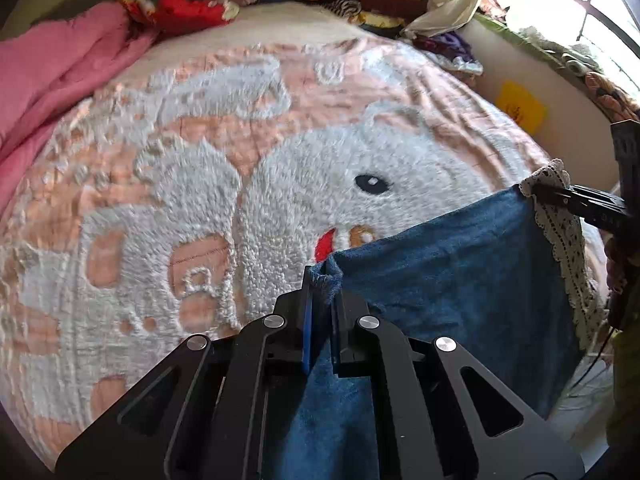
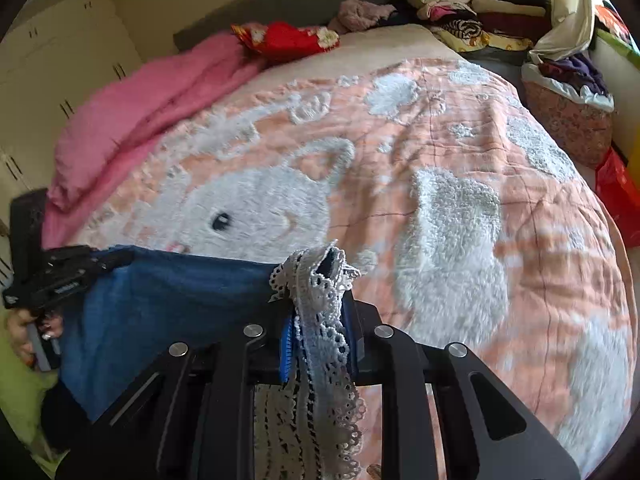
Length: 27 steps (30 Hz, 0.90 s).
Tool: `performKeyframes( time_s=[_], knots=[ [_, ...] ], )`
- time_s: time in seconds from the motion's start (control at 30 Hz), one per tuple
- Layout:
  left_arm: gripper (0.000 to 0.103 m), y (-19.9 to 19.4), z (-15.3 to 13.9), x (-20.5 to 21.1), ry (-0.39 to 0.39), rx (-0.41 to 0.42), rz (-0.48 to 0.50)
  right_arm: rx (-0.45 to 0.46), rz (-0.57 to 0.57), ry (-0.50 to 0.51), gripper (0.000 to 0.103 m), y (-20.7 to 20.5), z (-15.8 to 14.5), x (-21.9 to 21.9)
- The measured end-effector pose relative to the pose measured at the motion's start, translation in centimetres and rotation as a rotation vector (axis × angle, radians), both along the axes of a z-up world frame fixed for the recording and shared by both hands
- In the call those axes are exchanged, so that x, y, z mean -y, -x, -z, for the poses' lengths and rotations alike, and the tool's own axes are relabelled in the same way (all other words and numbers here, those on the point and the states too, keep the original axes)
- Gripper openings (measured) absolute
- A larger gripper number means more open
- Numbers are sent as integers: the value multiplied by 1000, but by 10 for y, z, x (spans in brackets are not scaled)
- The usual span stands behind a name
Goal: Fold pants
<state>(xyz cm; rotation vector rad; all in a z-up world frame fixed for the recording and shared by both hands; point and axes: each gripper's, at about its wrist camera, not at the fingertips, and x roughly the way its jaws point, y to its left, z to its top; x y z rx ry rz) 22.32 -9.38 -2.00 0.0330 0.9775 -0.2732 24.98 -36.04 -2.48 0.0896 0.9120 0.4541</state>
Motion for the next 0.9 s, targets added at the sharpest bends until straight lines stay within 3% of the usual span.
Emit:
performKeyframes(
  time_s=[0.17,0.27,0.3,0.33,0.43,0.5,0.63,0.73,0.9],
  knots=[
    [6,-3,27,-1,-7,-20,-11,-17,-10,115,26,-9,28,-15],
    [14,1,20,-2,-18,-5,10,4,26,148,50,-5,26,-11],
    [25,2,18,-4,-15,-6,3,10,49,157,59,-2,24,-7],
    [37,5,14,-7,-7,-5,-7,15,79,146,60,4,20,-1],
    [41,23,-5,-18,34,35,-20,41,128,61,61,29,6,21],
    [49,41,-19,-22,34,74,-18,47,158,16,61,50,-1,32],
    [60,86,-33,-22,54,109,41,8,215,-91,61,107,2,56],
    [61,118,-25,-19,18,93,62,-46,250,-165,61,140,13,68],
    [68,133,3,-21,-16,0,32,-131,275,-273,54,164,36,83]
  ],
)
